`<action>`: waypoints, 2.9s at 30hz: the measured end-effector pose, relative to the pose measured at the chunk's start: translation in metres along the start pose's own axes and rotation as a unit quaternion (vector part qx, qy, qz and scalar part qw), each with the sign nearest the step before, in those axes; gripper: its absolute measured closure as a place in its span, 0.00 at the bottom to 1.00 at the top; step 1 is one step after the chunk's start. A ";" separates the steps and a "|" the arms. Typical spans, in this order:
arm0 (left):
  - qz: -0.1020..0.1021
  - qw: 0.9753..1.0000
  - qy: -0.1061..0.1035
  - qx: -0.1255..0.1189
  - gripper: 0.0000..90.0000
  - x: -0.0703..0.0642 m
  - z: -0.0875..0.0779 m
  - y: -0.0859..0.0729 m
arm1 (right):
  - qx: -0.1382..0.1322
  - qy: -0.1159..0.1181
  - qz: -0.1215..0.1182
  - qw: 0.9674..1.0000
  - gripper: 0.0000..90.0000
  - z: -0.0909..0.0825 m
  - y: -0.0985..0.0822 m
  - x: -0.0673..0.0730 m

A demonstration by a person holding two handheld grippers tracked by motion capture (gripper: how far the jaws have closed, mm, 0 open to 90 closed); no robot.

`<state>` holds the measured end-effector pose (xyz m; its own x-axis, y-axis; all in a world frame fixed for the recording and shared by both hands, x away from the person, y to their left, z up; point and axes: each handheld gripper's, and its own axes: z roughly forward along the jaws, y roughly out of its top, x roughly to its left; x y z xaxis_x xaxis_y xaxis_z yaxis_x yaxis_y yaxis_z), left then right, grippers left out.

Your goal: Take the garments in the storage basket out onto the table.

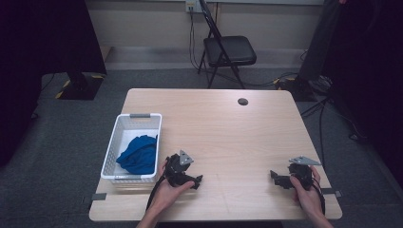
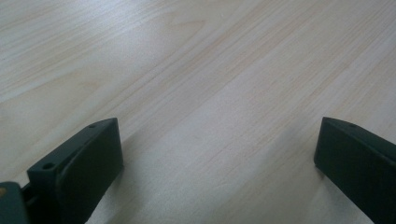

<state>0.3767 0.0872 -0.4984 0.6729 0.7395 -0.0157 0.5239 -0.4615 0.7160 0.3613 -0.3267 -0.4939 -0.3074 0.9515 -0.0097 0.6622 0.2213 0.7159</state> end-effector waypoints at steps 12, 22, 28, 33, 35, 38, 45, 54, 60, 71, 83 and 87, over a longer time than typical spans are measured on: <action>-0.002 1.000 0.003 -0.009 0.09 0.000 -0.003 -0.001 | 0.001 0.002 -0.005 1.000 0.05 0.000 0.000 -0.001; -0.001 1.000 -0.011 -0.024 0.18 -0.003 -0.012 0.004 | 0.001 0.005 -0.008 1.000 0.05 0.000 0.000 -0.002; 0.004 0.999 -0.010 -0.052 0.19 -0.007 -0.020 0.009 | 0.001 0.007 -0.010 1.000 0.05 0.000 0.000 -0.003; 0.004 0.999 -0.020 -0.051 0.19 -0.007 -0.021 0.010 | 0.001 0.007 -0.010 1.000 0.05 0.000 0.000 -0.003; 0.008 0.999 -0.021 -0.047 0.19 -0.008 -0.022 0.011 | 0.001 0.007 -0.010 1.000 0.05 0.000 0.000 -0.003; 0.013 0.998 -0.023 -0.050 0.19 -0.011 -0.025 0.016 | 0.001 0.007 -0.010 1.000 0.05 0.000 0.000 -0.003; 0.022 0.998 -0.018 -0.059 0.19 -0.016 -0.029 0.026 | 0.001 0.007 -0.010 1.000 0.05 0.000 0.000 -0.003; 0.023 0.997 -0.009 -0.069 0.19 -0.017 -0.035 0.036 | 0.001 0.007 -0.010 1.000 0.05 0.000 0.000 -0.003; 0.035 0.997 -0.010 -0.065 0.19 -0.019 -0.037 0.043 | 0.001 0.007 -0.010 1.000 0.05 0.000 0.000 -0.003; 0.059 0.995 -0.009 -0.083 0.19 -0.027 -0.046 0.060 | 0.001 0.007 -0.010 1.000 0.05 0.000 0.000 -0.003; 0.052 0.995 -0.001 -0.088 0.19 -0.018 -0.057 0.075 | 0.001 0.007 -0.010 1.000 0.05 0.000 0.000 -0.003; 0.046 0.995 0.003 -0.086 0.19 -0.017 -0.058 0.078 | 0.001 0.007 -0.010 1.000 0.05 0.000 0.000 -0.003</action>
<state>0.3763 0.0673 -0.4018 0.7102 0.7015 0.0593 0.3634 -0.4374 0.8226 0.3624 -0.3292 -0.4940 -0.3307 0.9436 -0.0142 0.6568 0.2409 0.7145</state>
